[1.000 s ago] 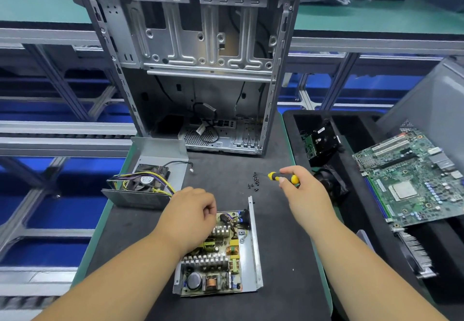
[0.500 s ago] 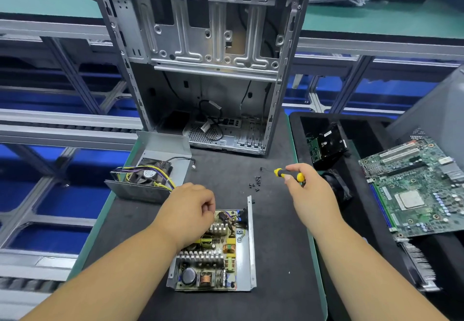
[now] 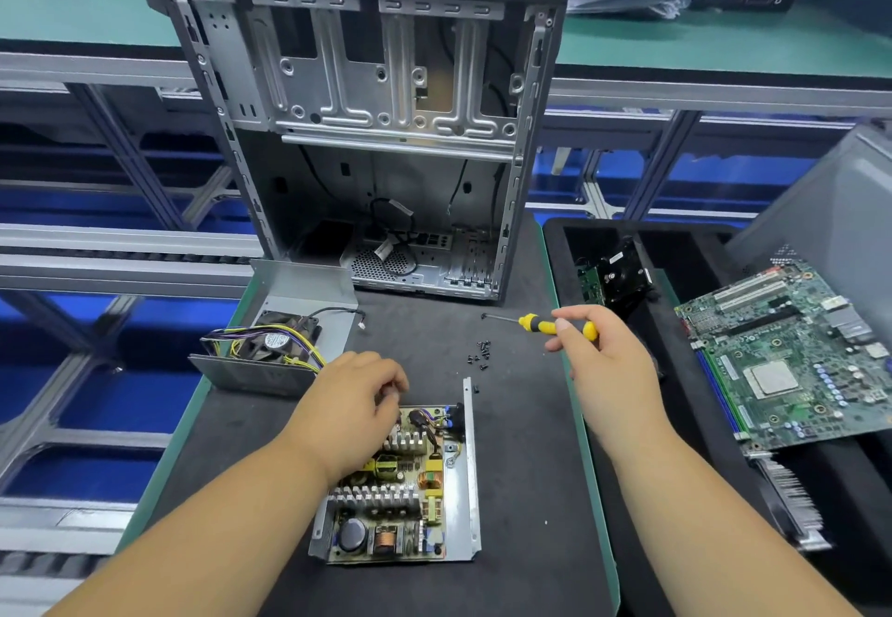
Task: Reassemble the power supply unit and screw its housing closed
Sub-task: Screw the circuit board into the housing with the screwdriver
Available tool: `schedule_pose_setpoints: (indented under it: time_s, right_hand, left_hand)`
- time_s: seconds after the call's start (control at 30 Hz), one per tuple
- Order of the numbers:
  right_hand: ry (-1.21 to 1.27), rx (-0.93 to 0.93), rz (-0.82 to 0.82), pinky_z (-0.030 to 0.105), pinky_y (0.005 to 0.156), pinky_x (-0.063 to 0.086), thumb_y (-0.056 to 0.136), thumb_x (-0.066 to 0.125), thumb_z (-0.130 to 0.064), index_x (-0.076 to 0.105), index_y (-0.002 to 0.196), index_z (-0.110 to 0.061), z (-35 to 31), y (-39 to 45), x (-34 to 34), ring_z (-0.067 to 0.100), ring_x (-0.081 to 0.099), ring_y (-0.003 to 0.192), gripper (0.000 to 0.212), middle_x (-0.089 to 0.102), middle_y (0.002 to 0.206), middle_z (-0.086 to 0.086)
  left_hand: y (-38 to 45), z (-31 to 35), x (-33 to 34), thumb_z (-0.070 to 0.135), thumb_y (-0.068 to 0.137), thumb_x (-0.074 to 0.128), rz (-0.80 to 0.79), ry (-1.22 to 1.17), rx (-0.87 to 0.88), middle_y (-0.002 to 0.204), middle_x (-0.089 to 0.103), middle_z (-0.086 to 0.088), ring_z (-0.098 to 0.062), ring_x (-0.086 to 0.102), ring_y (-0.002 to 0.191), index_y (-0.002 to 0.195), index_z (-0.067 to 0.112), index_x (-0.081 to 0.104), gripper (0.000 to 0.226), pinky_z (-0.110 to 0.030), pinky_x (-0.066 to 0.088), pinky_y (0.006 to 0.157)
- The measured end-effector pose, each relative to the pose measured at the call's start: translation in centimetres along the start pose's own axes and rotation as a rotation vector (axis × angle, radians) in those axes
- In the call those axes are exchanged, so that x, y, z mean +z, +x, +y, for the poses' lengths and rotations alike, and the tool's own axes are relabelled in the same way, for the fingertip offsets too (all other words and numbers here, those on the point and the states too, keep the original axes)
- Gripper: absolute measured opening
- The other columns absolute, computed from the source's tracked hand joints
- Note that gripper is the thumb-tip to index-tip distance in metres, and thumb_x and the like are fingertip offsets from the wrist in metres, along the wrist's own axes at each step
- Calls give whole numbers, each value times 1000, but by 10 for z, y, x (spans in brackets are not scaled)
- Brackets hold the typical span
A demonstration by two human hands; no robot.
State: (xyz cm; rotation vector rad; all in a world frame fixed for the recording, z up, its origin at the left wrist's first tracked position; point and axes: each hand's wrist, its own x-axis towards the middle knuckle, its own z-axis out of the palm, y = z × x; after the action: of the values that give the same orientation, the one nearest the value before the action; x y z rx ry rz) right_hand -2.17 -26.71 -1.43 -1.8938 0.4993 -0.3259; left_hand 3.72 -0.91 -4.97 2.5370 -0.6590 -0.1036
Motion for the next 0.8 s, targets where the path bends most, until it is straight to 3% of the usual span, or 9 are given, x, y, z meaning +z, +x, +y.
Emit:
schedule_pose_setpoints:
  time_s: [0.17,0.3,0.4,0.5,0.6,0.8]
  right_hand:
    - [232,42,26,28,59,40,94,54,-27,69,91,-30,-21,-13,0,12,46,58,15,72,76,-5]
    - [374,45,19,24,57,38,88,54,-28,70,91,-22,-32,-25,4,10,42,53,18,70,73,0]
    - [437,58,17,18,53,36,82,54,-30,70,93,-17,-35,-32,10,10,40,51,24,68,68,0]
    - [461,72,13,15,50,37,87,54,-26,70,94,-14,-33,-39,15,11,39,51,22,67,67,0]
    - [466,81,4,14,49,37,84,54,-28,71,93,-14,-32,-48,18,10,40,50,24,67,67,1]
    - [488,89,5,15,48,36,82,53,-29,72,89,-15,-34,-66,16,10,39,50,24,66,66,3]
  left_hand:
    - [-4,2,-3,28,97,55,59,61,37,112,57,14,-12,48,111,116,27,60,20,-30,36,100]
    - [-8,7,-5,29,96,53,220,124,104,108,59,16,-9,53,106,116,30,58,21,-29,39,91]
    - [-4,16,-3,34,98,48,295,-370,-104,98,61,22,4,57,95,110,44,57,18,-18,43,77]
    - [2,22,-1,27,101,46,264,-907,-315,94,71,11,-6,66,88,109,38,61,19,-28,51,81]
    - [4,19,-6,21,101,50,237,-1126,-372,92,74,2,-12,69,87,110,25,61,15,-27,53,79]
    - [-4,27,-16,18,103,48,54,-1315,-415,97,76,-8,-17,72,89,114,14,63,19,-24,56,72]
